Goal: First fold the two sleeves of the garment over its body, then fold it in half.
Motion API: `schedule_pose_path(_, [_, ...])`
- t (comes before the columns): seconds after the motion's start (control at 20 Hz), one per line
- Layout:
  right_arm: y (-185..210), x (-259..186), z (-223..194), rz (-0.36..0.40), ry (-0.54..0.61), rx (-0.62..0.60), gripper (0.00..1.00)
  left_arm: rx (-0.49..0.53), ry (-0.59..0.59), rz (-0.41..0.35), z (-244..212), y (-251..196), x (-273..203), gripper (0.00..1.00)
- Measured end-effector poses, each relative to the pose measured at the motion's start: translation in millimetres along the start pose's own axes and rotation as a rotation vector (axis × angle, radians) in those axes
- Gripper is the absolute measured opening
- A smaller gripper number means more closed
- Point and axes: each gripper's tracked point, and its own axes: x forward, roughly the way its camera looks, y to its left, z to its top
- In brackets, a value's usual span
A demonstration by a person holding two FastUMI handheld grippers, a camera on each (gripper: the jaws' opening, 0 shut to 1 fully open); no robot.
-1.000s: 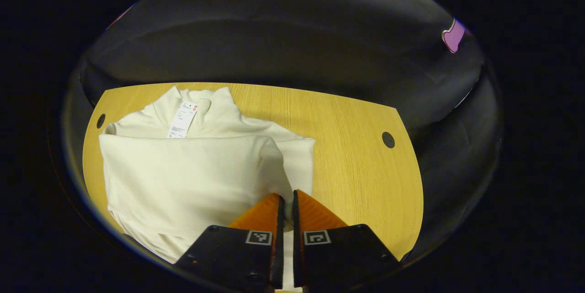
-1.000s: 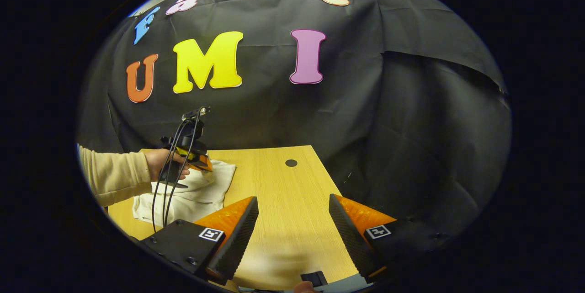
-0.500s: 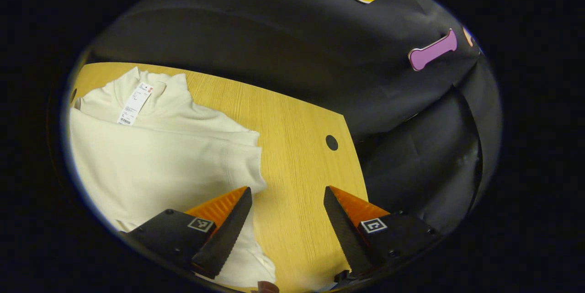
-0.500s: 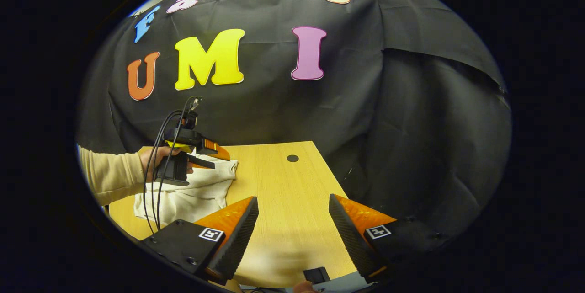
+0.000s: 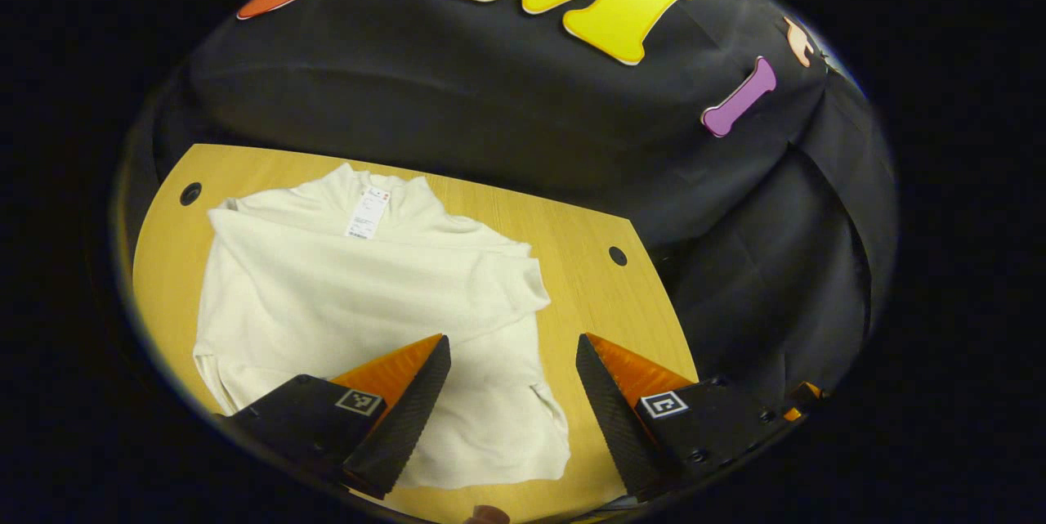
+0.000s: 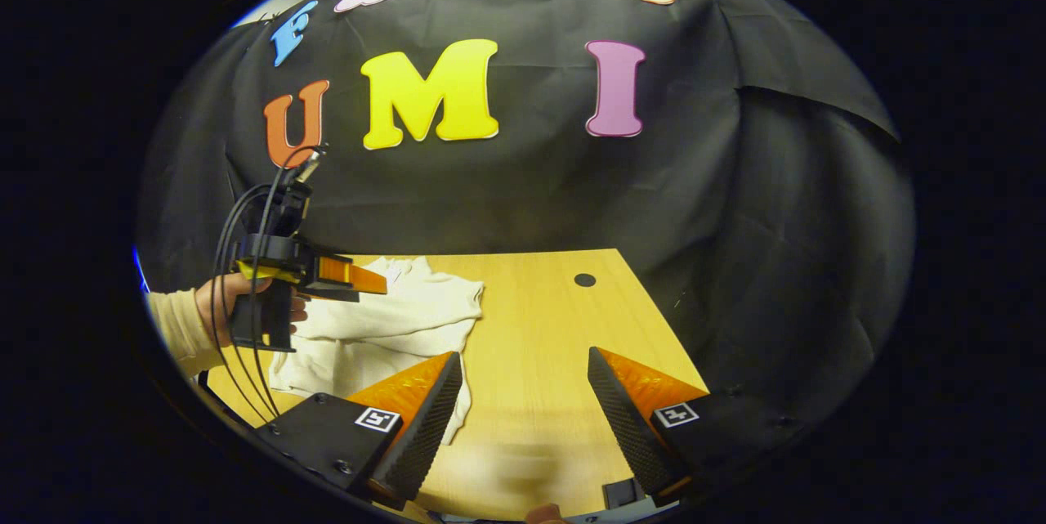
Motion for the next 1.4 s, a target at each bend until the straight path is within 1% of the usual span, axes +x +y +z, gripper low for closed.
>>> schedule_pose_path(0.05, [9, 6, -7, 0.008, 0.014, -0.007, 0.93, 0.015, -0.006, 0.044, -10, 19, -12, 0.99])
schedule_pose_path(0.1, [16, 11, -16, 0.013, 0.034, -0.013, 0.96, 0.024, -0.012, 0.087, -20, 39, -24, 0.99])
schedule_pose_path(0.15, [25, 18, -25, 0.023, 0.056, -0.017, 0.96, 0.027, -0.014, 0.121, -31, 57, -35, 0.99])
schedule_pose_path(0.4, [58, 45, -67, 0.055, 0.153, -0.036, 0.96, -0.033, 0.053, 0.255, -95, 137, -74, 0.98])
schedule_pose_path(0.45, [63, 50, -77, 0.058, 0.176, -0.042, 0.93, -0.044, 0.066, 0.283, -104, 151, -80, 0.98])
schedule_pose_path(0.5, [64, 54, -83, 0.058, 0.194, -0.047, 0.96, -0.057, 0.073, 0.308, -110, 163, -86, 0.98])
schedule_pose_path(0.55, [66, 59, -92, 0.058, 0.212, -0.059, 0.96, -0.074, 0.085, 0.325, -115, 172, -91, 0.98])
schedule_pose_path(0.65, [70, 65, -110, 0.062, 0.250, -0.091, 0.96, -0.105, 0.108, 0.357, -122, 186, -96, 0.98])
schedule_pose_path(0.7, [71, 67, -120, 0.062, 0.270, -0.102, 0.93, -0.121, 0.124, 0.373, -124, 192, -96, 0.98])
schedule_pose_path(0.75, [72, 71, -127, 0.061, 0.287, -0.107, 0.93, -0.137, 0.149, 0.391, -126, 197, -95, 0.98])
schedule_pose_path(0.8, [74, 75, -137, 0.066, 0.314, -0.100, 0.96, -0.148, 0.168, 0.401, -126, 199, -92, 0.98])
schedule_pose_path(0.85, [76, 81, -147, 0.066, 0.343, -0.085, 0.93, -0.161, 0.190, 0.400, -125, 199, -86, 0.98])
schedule_pose_path(0.9, [76, 88, -156, 0.055, 0.375, -0.080, 0.96, -0.172, 0.230, 0.373, -125, 193, -80, 0.98])
schedule_pose_path(0.95, [78, 94, -163, 0.051, 0.405, -0.072, 0.96, -0.167, 0.249, 0.388, -121, 193, -77, 0.97])
schedule_pose_path(1.0, [79, 102, -167, 0.039, 0.423, -0.072, 0.96, -0.157, 0.264, 0.415, -114, 195, -74, 0.98])
schedule_pose_path(1.05, [78, 110, -171, 0.024, 0.446, -0.072, 0.94, -0.159, 0.273, 0.429, -105, 195, -71, 0.98])
schedule_pose_path(1.1, [81, 116, -173, 0.020, 0.463, -0.055, 0.96, -0.164, 0.282, 0.432, -94, 190, -66, 0.97])
schedule_pose_path(1.15, [83, 122, -176, 0.009, 0.486, -0.037, 0.94, -0.169, 0.286, 0.423, -83, 184, -60, 0.97])
schedule_pose_path(1.2, [85, 127, -180, 0.003, 0.505, -0.023, 0.96, -0.171, 0.293, 0.418, -72, 178, -54, 0.97])
schedule_pose_path(1.25, [86, 130, -184, -0.004, 0.525, -0.018, 0.96, -0.175, 0.313, 0.418, -63, 172, -47, 0.97])
schedule_pose_path(1.3, [89, 133, -188, -0.006, 0.539, -0.019, 0.93, -0.174, 0.335, 0.415, -55, 165, -41, 0.97])
schedule_pose_path(1.35, [91, 136, -193, -0.007, 0.557, -0.026, 0.96, -0.173, 0.359, 0.411, -47, 158, -34, 0.97])
schedule_pose_path(1.4, [91, 138, -199, -0.018, 0.577, -0.032, 0.96, -0.146, 0.395, 0.420, -35, 151, -30, 0.96])
